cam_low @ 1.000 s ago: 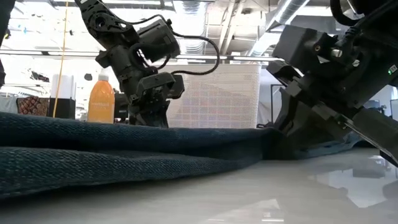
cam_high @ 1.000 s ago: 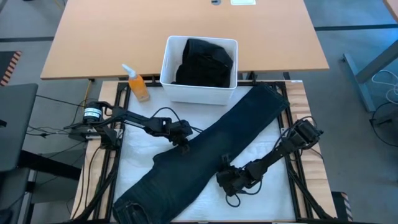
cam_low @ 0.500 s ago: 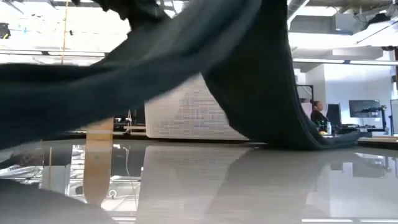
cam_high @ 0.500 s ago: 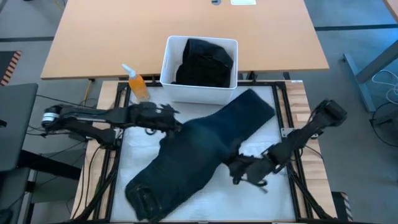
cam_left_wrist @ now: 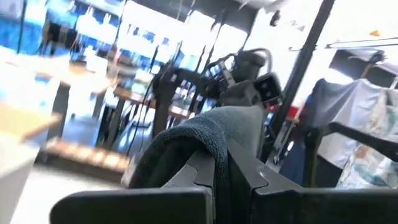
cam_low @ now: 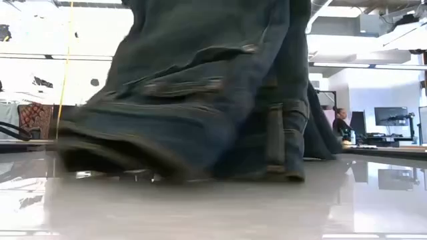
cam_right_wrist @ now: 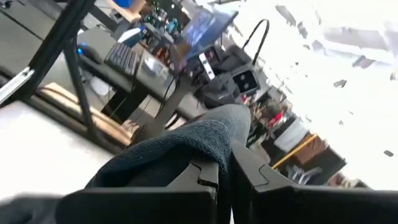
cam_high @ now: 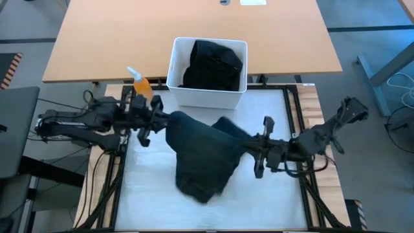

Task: Fold laundry
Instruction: Fold the blue long pants

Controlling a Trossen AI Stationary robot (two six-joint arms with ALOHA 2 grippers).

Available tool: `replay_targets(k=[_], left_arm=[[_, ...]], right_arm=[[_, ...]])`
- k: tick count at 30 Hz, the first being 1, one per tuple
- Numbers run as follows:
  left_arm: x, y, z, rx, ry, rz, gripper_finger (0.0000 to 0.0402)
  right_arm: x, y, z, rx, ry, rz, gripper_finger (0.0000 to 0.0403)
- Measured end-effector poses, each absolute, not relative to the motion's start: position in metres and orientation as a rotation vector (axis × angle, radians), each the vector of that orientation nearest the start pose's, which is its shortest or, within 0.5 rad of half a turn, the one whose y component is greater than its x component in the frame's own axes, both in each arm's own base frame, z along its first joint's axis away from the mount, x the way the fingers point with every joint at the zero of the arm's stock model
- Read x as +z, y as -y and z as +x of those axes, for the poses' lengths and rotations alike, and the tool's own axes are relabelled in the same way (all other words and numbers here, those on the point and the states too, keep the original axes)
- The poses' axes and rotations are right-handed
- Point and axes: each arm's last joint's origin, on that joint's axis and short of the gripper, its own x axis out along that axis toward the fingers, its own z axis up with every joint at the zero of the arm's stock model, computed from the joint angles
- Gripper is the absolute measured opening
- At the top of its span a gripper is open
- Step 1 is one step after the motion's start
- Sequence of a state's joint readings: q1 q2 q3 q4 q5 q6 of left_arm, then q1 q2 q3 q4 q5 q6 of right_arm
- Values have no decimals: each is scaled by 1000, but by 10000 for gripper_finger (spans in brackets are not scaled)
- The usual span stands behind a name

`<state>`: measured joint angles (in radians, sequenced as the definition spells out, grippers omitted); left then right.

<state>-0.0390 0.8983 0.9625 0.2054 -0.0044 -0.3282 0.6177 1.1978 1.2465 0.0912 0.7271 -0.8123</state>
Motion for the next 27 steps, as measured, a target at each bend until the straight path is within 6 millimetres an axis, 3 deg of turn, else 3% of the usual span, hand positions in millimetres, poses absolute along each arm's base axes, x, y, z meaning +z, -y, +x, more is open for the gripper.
replay_targets(k=[7, 12, 15, 21, 27], left_arm=[[475, 27, 194, -177, 386, -179, 0], [508, 48, 200, -232, 411, -78, 0], [514, 64, 206, -245, 386, -18, 0], [503, 99, 215, -180, 254, 163, 0], [509, 125, 210, -170, 266, 262, 0]], right_arm=[[508, -140, 227, -100, 74, -855, 32], [546, -143, 229, -89, 64, -884, 32], [553, -146, 230, -60, 34, -867, 32], [541, -168, 231, -3, -47, -927, 32], [547, -183, 218, -28, -2, -987, 32]])
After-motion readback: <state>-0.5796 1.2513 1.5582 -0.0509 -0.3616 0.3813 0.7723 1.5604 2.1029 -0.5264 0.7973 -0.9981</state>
